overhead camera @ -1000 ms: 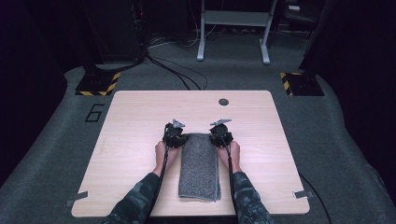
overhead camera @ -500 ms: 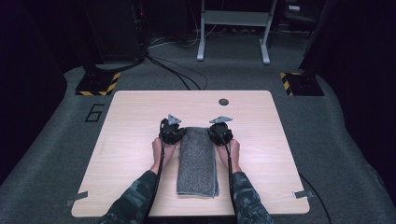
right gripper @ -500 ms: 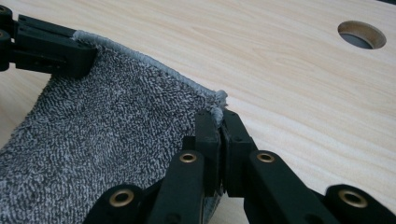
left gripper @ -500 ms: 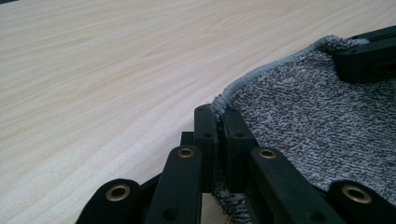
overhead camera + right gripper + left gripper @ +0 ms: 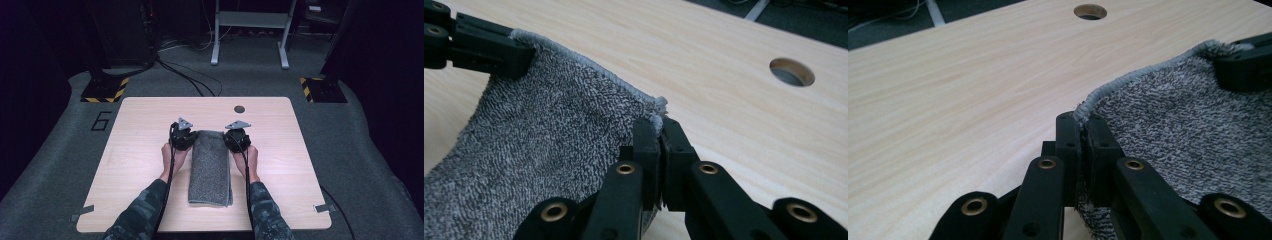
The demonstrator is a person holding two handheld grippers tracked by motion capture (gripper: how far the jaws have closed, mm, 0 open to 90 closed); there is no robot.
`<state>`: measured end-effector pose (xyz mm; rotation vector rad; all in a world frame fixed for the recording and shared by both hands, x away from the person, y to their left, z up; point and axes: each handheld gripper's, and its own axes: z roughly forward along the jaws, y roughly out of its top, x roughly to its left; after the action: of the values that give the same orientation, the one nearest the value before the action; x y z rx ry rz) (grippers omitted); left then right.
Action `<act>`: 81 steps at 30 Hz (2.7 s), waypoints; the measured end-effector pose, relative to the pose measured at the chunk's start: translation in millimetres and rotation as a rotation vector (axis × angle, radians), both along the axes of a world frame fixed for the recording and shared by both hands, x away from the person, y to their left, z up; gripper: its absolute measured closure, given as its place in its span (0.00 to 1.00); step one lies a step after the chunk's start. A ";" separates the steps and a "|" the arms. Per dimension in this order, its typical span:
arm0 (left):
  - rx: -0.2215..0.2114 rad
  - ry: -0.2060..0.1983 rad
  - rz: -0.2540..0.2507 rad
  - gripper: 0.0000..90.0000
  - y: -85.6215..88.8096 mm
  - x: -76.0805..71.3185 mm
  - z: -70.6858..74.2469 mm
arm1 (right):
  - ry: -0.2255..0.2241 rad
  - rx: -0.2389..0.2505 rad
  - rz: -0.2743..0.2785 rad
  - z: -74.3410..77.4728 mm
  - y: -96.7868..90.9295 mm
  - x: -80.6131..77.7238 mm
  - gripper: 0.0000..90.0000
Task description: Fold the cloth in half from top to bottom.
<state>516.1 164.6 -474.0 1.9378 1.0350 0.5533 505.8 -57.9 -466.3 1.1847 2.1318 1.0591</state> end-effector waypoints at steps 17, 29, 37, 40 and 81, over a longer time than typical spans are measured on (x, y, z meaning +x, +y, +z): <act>0.012 -0.104 -0.009 0.96 5.5 3.4 31.3 | -0.104 -0.005 0.033 26.8 2.2 4.1 0.97; -0.019 -0.165 -0.036 0.95 9.0 -14.6 45.3 | -0.159 0.036 0.045 41.6 -1.9 -11.0 0.97; -0.037 -0.188 -0.058 0.95 12.7 -34.0 41.7 | -0.184 0.043 0.077 36.6 -6.2 -30.0 0.97; -0.044 -0.185 -0.073 0.95 12.6 -43.8 40.2 | -0.194 0.054 0.084 35.1 -7.8 -38.8 0.96; -0.004 0.004 -0.175 0.87 11.9 -120.5 -30.2 | -0.066 -0.013 0.164 -35.5 -20.8 -116.0 0.90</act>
<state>395.6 176.4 -504.1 2.0031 0.8578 0.4487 389.8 -78.7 -501.8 0.9685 2.2100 1.1361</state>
